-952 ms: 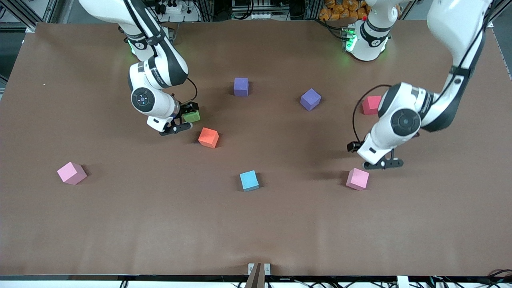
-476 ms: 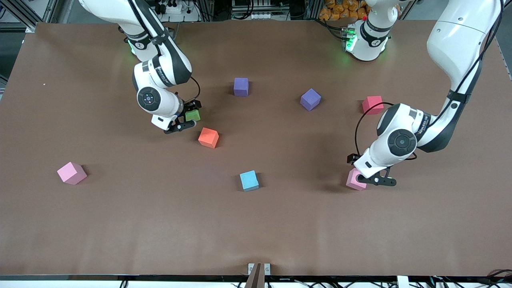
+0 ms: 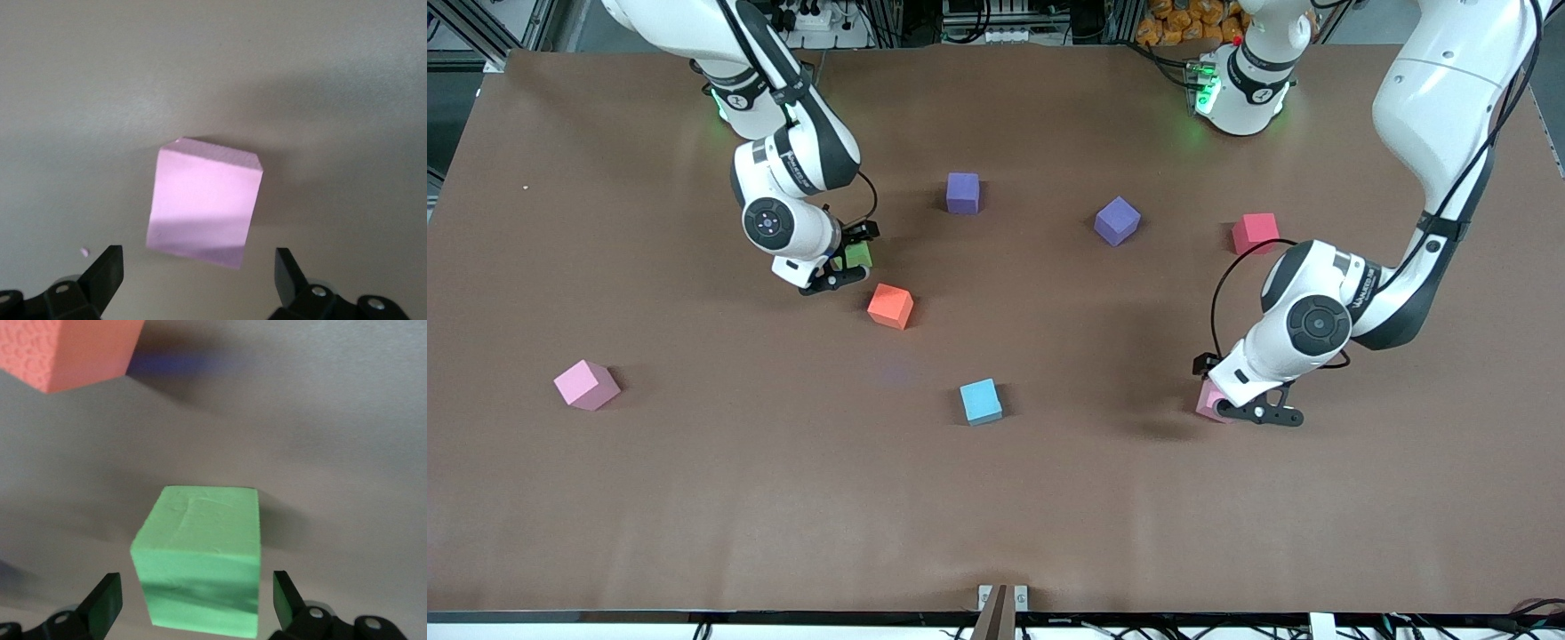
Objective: Arrange blocks into number 1
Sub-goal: 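Grasp the green cube with the right gripper while the left gripper grasps the pink cube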
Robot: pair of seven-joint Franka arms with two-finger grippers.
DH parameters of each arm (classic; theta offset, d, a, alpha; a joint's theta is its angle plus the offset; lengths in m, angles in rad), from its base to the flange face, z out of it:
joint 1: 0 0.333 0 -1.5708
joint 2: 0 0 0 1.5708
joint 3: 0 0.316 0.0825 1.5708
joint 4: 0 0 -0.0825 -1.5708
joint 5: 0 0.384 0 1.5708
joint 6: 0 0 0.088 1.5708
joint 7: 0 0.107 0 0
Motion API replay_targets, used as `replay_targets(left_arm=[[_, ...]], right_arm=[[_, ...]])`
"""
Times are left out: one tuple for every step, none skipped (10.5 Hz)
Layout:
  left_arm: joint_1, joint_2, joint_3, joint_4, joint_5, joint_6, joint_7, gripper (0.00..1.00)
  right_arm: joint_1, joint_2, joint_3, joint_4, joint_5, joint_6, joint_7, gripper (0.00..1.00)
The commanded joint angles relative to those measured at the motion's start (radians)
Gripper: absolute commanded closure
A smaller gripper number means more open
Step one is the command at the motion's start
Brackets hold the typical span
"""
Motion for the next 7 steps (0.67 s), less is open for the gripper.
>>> replay_targets(left_arm=[[0.0,0.03,-0.006,0.028,0.031,0.02,0.059,0.0],[0.005,0.03,-0.004,0.028,0.031,0.02,0.077,0.0],[0.003,0.038,-0.004,0.029,0.029,0.023,0.075,0.0],[0.0,0.046,-0.004,0.031,0.026,0.032,0.075,0.0],[-0.001,0.058,-0.004,0.038,0.028,0.051,0.068,0.0],[-0.001,0.064,-0.003,0.041,0.029,0.064,0.067,0.0],[-0.001,0.07,-0.001,0.041,0.031,0.083,0.067,0.0]], right_arm=[[0.012,0.016,0.001,-0.005,0.027,0.026,-0.004,0.12],[0.012,0.016,0.001,-0.005,0.027,0.026,-0.003,0.27],[0.007,0.017,0.001,-0.005,0.027,0.026,-0.003,0.38],[0.0,0.016,0.0,-0.004,0.03,0.026,-0.001,0.48],[-0.007,0.016,0.0,-0.004,0.031,0.024,-0.001,0.5],[-0.014,0.01,0.0,-0.004,0.031,0.026,0.0,0.5],[-0.017,-0.005,0.0,-0.002,0.041,0.024,0.003,0.48]])
